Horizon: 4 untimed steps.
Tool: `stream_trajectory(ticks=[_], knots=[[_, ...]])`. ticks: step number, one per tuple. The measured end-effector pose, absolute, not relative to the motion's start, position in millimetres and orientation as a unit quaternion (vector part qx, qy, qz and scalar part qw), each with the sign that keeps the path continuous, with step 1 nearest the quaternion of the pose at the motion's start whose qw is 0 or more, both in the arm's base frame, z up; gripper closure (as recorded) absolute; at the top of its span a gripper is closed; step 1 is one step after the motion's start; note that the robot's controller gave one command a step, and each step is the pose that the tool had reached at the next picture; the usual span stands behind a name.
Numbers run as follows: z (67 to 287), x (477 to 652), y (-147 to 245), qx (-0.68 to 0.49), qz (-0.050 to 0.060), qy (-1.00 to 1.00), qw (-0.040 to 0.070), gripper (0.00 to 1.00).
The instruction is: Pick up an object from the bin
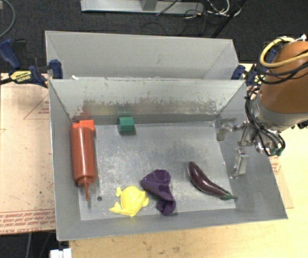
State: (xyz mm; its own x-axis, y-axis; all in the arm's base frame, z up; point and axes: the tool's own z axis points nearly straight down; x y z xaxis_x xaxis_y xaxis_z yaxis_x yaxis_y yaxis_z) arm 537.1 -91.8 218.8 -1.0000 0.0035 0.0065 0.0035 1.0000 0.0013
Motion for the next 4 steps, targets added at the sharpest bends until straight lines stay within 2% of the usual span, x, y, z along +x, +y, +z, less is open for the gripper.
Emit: stream_trajectory(ticks=[1, 2, 3, 4], knots=[[223.2, 538.5, -91.5, -0.001, 0.000, -1.000, -0.001, 0.00], [198.6, 535.8, -84.9, -0.025, 0.000, -1.000, -0.004, 0.00], [147.4, 525.1, -79.4, -0.004, 0.000, -1.000, -0.001, 0.00], [108.5, 519.2, -91.2, 0.068, 0.000, -0.998, -0.003, 0.00]])
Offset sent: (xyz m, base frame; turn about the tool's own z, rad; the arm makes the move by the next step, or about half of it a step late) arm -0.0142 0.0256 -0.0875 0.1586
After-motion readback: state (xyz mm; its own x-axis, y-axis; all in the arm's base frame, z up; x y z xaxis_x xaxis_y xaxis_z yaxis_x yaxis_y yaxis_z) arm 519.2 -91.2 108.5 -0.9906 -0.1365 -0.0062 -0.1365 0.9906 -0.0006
